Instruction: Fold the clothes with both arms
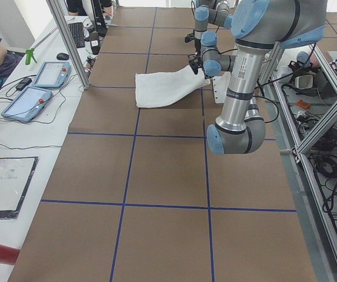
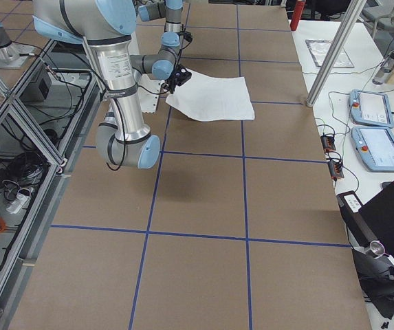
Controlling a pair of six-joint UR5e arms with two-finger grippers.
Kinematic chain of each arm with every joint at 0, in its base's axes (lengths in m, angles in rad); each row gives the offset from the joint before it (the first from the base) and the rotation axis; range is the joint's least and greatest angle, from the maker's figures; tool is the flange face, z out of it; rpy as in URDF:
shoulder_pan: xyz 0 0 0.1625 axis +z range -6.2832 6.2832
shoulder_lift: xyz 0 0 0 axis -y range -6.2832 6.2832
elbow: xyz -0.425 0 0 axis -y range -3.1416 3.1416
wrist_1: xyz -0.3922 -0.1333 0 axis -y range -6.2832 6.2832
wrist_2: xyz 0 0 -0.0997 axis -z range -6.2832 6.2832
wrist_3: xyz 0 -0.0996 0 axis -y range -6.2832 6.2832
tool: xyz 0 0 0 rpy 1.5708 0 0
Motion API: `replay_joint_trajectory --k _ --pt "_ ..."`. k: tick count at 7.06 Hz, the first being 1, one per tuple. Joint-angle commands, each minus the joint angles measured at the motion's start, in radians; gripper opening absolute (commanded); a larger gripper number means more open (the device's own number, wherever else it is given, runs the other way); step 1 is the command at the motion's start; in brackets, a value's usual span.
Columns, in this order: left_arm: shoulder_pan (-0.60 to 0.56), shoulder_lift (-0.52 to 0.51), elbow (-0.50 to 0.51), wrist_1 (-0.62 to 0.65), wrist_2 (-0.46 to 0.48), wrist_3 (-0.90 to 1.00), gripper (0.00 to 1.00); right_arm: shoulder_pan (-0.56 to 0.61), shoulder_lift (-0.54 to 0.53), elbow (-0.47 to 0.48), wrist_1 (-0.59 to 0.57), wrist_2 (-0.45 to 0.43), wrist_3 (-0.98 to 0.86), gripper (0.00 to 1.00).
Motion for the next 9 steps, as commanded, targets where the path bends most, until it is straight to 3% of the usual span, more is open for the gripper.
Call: replay_joint_trajectory --k 1,2,6,9 --pt "0.022 0.006 -0.116 0.130 -0.001 -0.023 0.00 -0.010 -0.001 0.014 0.001 0.049 -0.002 0.00" --pt "0.007 0.015 -0.097 0.135 -0.001 -0.011 0.00 0.019 0.012 -0.031 0.005 0.035 -0.029 0.00" --pt "-0.129 -0.006 -0.019 0.120 -0.002 0.055 0.00 0.142 0.041 -0.063 0.010 0.034 -0.134 0.00" --pt "-0.254 -0.039 0.131 -0.006 -0.002 0.103 0.00 0.206 0.160 -0.199 0.013 -0.034 -0.236 0.00"
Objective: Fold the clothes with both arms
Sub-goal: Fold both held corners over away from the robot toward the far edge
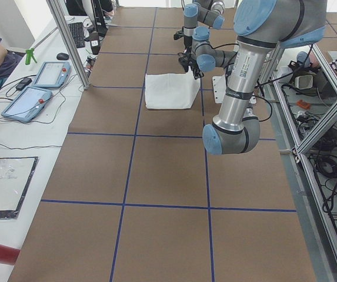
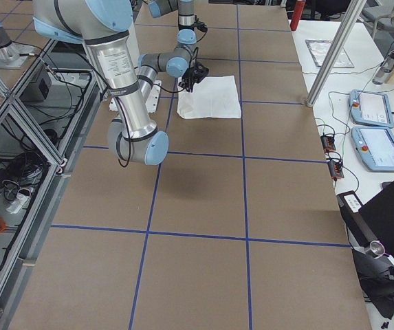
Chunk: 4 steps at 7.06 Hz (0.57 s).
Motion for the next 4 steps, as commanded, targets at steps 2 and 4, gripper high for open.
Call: replay_joint_trajectory --k 2,4 --pt "-0.116 -0.011 0.144 -0.118 0.000 0.063 0.00 0.112 0.073 -0.077 0.003 -0.021 -0.085 0.00" --pt "-0.159 -0.017 0.207 -0.202 0.000 0.071 0.00 0.149 0.212 -0.270 0.006 -0.018 -0.101 0.00"
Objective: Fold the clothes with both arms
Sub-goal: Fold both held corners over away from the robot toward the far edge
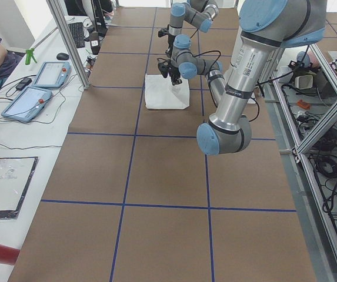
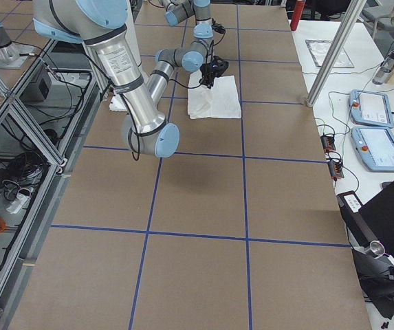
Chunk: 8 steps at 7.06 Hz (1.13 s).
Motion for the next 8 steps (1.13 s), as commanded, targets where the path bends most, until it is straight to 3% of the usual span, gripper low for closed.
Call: replay_joint_trajectory --k 1,8 --pt "-0.043 -0.021 0.094 -0.093 0.000 0.013 0.00 0.038 0.089 -0.143 0.049 0.011 -0.009 0.00" --pt "-0.098 -0.061 0.295 -0.261 0.000 0.049 0.00 0.081 0.165 -0.295 0.062 0.077 -0.010 0.00"
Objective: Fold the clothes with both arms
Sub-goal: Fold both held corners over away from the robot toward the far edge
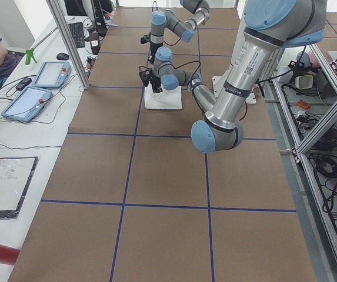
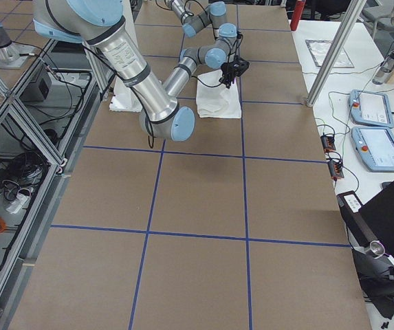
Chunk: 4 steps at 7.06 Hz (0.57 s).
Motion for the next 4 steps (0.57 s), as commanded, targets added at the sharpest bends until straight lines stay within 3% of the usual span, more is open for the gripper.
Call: replay_joint_trajectory --k 1,2,3,4 --pt "-0.005 -0.009 0.030 -0.032 0.000 0.002 0.00 0.001 0.005 -0.017 0.000 0.006 -0.001 0.00" --pt "-0.005 -0.012 0.030 -0.032 0.000 0.002 0.00 0.001 0.005 -0.030 0.000 0.006 -0.001 0.00" --pt "-0.005 -0.012 0.030 -0.032 0.000 -0.001 0.06 0.001 0.003 -0.038 0.006 0.007 0.000 0.20" --pt "-0.007 -0.012 0.030 -0.034 0.002 -0.006 0.93 0.001 0.002 -0.062 0.067 0.007 0.005 0.99"
